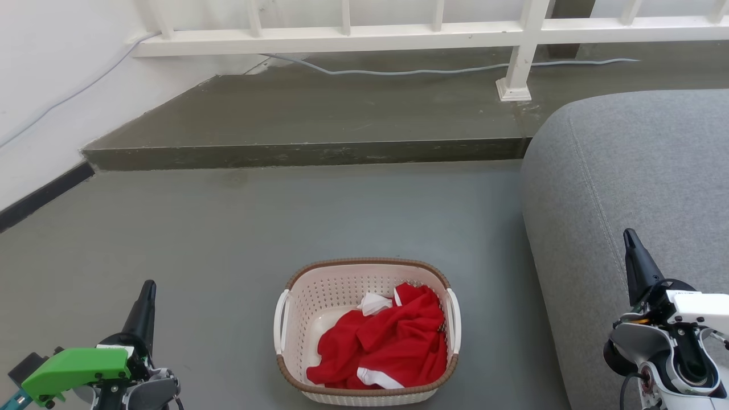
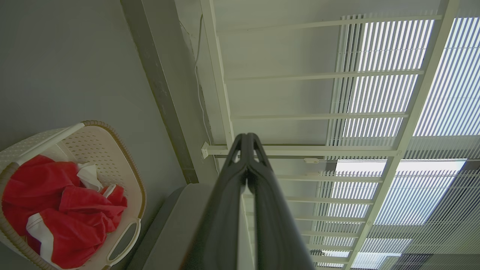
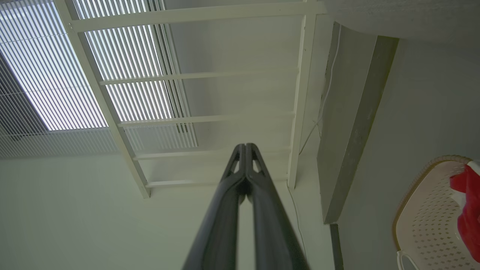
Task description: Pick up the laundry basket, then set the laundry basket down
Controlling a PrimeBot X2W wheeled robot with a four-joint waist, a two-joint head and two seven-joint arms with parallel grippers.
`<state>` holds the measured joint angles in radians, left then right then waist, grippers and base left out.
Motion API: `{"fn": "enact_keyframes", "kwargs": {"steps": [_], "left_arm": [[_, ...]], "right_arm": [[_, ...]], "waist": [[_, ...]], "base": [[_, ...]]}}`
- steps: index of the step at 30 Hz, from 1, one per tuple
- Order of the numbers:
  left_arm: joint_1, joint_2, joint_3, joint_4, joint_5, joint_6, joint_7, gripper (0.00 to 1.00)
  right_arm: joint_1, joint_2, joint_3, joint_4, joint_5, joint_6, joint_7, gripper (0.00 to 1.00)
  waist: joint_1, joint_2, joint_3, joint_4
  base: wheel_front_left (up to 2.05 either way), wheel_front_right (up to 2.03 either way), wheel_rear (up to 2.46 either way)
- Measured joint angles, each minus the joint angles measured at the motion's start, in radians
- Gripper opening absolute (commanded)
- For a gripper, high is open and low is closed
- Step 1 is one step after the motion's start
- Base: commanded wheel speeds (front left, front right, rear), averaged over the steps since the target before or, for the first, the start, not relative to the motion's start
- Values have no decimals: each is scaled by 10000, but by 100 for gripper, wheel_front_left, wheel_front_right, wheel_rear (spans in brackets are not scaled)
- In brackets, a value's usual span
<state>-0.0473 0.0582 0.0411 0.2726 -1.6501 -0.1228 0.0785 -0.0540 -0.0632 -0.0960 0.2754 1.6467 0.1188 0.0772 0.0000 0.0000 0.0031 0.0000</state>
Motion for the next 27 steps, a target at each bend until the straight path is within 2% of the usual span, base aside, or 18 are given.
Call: {"fn": "enact_keyframes", "kwargs": {"steps": [27], "left_arm": [[0, -12, 19, 0, 0, 0, 0, 0]], "right_arm": [[0, 6, -15, 0, -17, 0, 2, 0]], "waist": [[0, 0, 0, 0]], "base": [[0, 0, 0]]}}
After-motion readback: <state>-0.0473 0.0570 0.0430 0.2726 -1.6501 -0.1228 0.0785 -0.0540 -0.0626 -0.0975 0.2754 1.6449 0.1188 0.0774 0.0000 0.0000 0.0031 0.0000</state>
